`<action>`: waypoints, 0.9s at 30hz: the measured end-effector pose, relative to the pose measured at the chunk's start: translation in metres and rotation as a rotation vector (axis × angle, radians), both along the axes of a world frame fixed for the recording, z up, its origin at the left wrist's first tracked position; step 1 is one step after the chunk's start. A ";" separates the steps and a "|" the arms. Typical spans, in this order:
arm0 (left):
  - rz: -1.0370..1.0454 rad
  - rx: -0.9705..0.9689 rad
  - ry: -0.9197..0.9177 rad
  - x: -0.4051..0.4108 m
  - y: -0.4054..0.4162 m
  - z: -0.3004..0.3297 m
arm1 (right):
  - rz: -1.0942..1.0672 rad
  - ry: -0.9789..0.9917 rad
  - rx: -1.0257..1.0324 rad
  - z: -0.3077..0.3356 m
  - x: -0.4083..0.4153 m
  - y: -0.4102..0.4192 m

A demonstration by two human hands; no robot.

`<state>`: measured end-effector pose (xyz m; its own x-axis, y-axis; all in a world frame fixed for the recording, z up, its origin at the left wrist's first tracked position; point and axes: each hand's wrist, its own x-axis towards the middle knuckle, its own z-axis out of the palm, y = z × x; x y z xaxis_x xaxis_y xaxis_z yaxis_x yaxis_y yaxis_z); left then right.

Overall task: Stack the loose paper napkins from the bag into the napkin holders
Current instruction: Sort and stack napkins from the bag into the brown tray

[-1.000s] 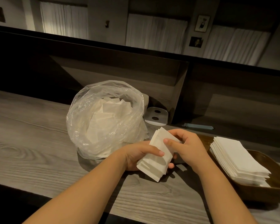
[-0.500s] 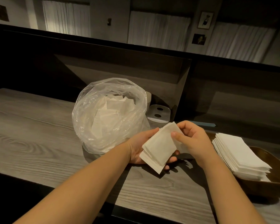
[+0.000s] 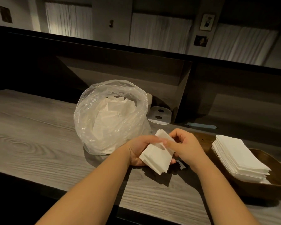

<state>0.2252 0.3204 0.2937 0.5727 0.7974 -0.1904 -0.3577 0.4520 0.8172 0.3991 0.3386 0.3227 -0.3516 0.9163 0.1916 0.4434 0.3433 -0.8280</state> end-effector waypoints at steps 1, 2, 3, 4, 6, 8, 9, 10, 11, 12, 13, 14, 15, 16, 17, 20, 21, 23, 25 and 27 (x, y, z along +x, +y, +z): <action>-0.002 0.014 0.017 0.000 0.000 0.000 | -0.013 0.004 -0.010 0.000 0.000 0.001; -0.006 0.014 0.036 0.000 -0.001 0.000 | -0.010 0.008 -0.036 0.000 0.000 0.002; -0.014 0.021 0.052 -0.001 -0.002 0.001 | 0.014 0.002 -0.075 0.001 0.001 0.002; -0.032 0.035 0.068 0.000 -0.003 0.002 | 0.051 -0.020 -0.114 0.001 0.001 0.002; -0.058 0.068 0.099 0.000 -0.002 0.002 | 0.105 -0.058 -0.155 0.002 0.000 0.001; -0.068 0.076 0.084 -0.001 -0.002 0.002 | 0.074 -0.006 -0.141 0.002 0.001 0.002; -0.061 0.070 0.053 -0.003 -0.002 0.002 | 0.029 0.061 -0.131 0.002 0.001 0.003; -0.032 0.066 0.026 -0.005 -0.001 0.002 | -0.023 0.139 -0.126 0.003 0.003 0.004; 0.024 0.071 0.008 -0.006 -0.001 0.003 | -0.076 0.214 -0.122 0.003 0.003 0.006; 0.112 0.078 0.009 -0.007 0.000 0.003 | -0.122 0.276 -0.119 0.002 0.004 0.007; 0.219 0.093 0.030 -0.007 0.000 0.004 | -0.161 0.329 -0.119 0.002 0.004 0.008; 0.333 0.123 0.075 -0.005 0.001 0.005 | -0.193 0.376 -0.120 0.000 0.004 0.010; 0.428 0.177 0.146 -0.002 0.000 0.005 | -0.216 0.417 -0.121 -0.002 0.003 0.010; 0.504 0.265 0.271 0.002 -0.001 0.004 | -0.233 0.446 -0.123 -0.004 0.002 0.012; 0.567 0.377 0.440 0.005 -0.002 0.005 | -0.249 0.467 -0.127 -0.006 0.002 0.012; 0.727 0.646 0.716 0.011 -0.003 0.000 | -0.305 0.520 -0.149 -0.010 0.000 0.016; 0.752 0.664 0.728 0.012 -0.001 -0.002 | -0.320 0.541 -0.164 -0.011 -0.001 0.017; 0.768 0.675 0.790 0.013 0.001 -0.005 | -0.343 0.580 -0.189 -0.013 -0.001 0.019; 0.801 0.720 0.798 0.014 0.003 -0.007 | -0.359 0.599 -0.201 -0.016 0.000 0.022; 0.836 0.801 0.623 0.014 0.000 -0.001 | -0.372 0.639 -0.240 -0.016 0.001 0.025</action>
<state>0.2392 0.3202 0.2927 -0.1571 0.8809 0.4464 0.2406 -0.4043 0.8824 0.4005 0.3637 0.3064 0.0988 0.9945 0.0346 -0.0943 0.0440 -0.9946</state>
